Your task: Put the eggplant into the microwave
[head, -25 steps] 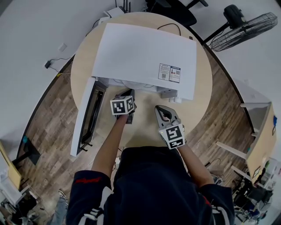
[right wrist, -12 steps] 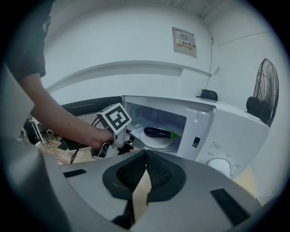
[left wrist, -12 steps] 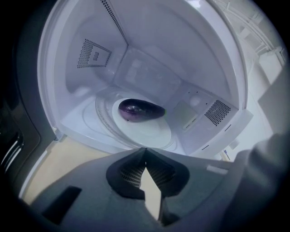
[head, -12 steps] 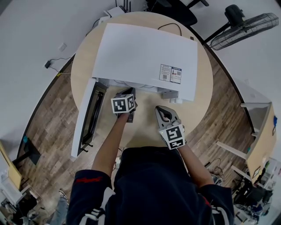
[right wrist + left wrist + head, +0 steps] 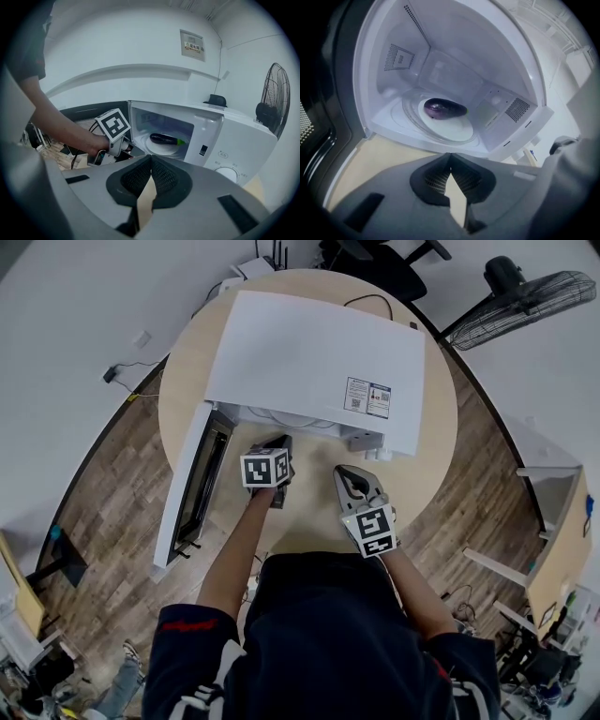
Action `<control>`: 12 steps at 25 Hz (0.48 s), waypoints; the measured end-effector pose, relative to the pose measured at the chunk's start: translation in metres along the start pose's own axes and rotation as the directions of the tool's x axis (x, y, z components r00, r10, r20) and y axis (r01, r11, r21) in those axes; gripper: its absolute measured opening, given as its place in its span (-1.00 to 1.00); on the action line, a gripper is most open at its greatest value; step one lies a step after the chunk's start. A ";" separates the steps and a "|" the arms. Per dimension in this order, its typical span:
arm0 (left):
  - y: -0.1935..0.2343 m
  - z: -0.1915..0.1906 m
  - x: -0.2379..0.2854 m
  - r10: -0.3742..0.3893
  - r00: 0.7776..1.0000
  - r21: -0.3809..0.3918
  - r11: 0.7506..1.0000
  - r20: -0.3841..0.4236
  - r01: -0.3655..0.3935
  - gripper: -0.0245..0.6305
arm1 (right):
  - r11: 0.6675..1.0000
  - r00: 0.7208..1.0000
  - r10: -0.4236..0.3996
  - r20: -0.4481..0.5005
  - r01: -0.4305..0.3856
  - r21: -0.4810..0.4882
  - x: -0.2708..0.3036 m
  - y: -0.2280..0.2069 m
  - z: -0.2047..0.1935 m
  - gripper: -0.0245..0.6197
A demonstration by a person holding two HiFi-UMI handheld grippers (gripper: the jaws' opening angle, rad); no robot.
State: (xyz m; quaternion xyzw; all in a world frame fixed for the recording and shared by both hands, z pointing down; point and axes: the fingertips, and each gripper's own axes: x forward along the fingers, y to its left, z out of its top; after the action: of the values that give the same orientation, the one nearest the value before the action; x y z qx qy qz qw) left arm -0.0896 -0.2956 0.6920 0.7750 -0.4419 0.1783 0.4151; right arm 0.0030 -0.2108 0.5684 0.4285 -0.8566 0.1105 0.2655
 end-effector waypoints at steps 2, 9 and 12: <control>-0.002 -0.005 -0.008 -0.005 1.000 0.002 1.000 0.014 0.005 -0.87 | 1.000 1.000 0.003 0.012 -0.003 -0.003 -0.001 0.001 0.003 -0.89; -0.014 -0.022 -0.049 -0.022 0.999 0.058 0.998 0.044 0.020 -0.87 | 1.000 0.998 0.019 0.055 -0.019 -0.017 -0.005 0.011 0.017 -0.89; -0.022 -0.018 -0.070 -0.026 0.995 0.074 0.997 0.094 0.019 -0.87 | 0.999 0.996 0.037 0.082 -0.035 -0.024 -0.004 0.017 0.026 -0.89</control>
State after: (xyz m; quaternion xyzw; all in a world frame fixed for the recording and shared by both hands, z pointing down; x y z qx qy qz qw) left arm -0.1077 -0.2380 0.6473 0.8020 -0.4457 0.1526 0.3672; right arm -0.0180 -0.2083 0.5453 0.4143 -0.8754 0.0879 0.2329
